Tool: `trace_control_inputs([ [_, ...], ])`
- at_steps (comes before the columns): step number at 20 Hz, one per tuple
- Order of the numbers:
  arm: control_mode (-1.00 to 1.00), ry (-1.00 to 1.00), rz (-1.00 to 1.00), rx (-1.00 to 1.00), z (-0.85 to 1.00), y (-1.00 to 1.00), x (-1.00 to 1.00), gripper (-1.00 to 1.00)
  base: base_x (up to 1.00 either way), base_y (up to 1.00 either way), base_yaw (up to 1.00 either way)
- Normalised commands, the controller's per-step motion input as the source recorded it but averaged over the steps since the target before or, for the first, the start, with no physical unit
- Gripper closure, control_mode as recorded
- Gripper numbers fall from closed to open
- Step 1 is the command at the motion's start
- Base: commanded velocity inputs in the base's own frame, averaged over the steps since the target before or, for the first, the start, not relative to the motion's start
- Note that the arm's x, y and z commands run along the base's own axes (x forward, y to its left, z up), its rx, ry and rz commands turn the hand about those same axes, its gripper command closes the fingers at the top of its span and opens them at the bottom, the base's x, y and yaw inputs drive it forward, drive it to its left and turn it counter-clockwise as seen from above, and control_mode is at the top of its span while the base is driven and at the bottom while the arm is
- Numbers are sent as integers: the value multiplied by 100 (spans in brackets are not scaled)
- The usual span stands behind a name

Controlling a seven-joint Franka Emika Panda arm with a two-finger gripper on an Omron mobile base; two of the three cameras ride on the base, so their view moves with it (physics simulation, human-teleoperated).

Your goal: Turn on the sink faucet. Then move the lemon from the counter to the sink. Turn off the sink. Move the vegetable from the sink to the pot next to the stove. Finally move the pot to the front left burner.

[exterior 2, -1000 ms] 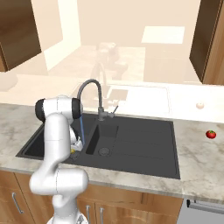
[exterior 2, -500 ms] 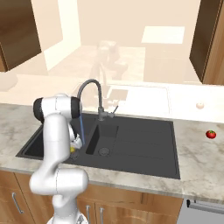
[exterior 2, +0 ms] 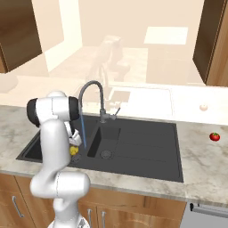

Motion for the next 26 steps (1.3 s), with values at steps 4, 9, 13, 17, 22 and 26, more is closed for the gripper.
trace_control_inputs([
  [4,-100,0,-7,-3,74,0,-6,-100,0,0,0],
  [9,-100,0,-6,-5,74,0,-2,-100,0,0,0],
  [13,-100,0,-6,-4,71,0,-1,-100,0,0,0],
  [17,-100,0,-7,-3,47,0,-19,-100,0,0,0],
  [22,-100,0,-11,-3,27,-1,-39,-100,0,0,0],
  [26,-100,0,-10,-3,33,-9,-40,-100,0,0,0],
])
